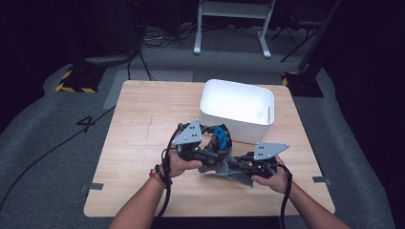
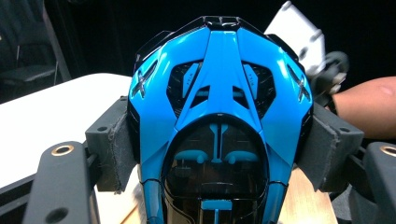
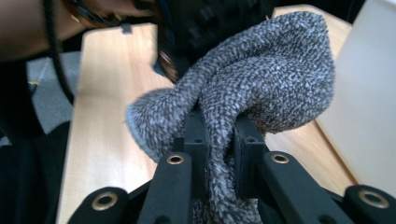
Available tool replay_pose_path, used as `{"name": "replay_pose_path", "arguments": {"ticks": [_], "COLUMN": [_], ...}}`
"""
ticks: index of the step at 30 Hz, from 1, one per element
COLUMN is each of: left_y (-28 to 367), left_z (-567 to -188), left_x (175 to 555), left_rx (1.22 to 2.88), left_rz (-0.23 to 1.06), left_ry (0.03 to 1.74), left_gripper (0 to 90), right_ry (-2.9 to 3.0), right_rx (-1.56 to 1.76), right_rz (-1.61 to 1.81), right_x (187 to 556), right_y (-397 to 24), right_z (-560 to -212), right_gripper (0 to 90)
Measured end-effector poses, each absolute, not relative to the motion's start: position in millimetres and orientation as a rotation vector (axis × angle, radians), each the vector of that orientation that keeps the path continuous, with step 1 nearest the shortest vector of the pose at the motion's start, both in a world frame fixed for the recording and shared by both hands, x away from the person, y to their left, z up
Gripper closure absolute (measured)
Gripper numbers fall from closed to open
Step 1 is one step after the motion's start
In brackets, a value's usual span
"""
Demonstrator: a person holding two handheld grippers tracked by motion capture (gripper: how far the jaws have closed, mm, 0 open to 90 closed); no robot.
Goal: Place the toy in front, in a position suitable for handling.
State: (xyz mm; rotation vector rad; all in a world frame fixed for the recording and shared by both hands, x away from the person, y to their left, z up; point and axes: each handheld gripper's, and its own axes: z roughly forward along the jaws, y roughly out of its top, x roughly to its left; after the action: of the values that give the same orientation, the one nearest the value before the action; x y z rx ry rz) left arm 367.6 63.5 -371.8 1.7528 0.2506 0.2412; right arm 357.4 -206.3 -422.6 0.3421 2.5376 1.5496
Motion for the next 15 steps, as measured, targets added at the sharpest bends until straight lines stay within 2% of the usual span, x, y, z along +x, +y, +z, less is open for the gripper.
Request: {"name": "replay_pose_path", "arguments": {"ticks": [15], "left_y": [45.4], "left_z": [-394.8], "left_x": [370.8], "left_rx": [1.855], "left_rz": [0.184], "left_ry": [0.239], "left_gripper": [24.3], "right_ry": [2.303], "right_rx": [0.381], "right_rz": [1.651], "right_x": [357.6], "right_y": [-233.7], "right_z": [-382.1], "right_gripper": [79.3]}}
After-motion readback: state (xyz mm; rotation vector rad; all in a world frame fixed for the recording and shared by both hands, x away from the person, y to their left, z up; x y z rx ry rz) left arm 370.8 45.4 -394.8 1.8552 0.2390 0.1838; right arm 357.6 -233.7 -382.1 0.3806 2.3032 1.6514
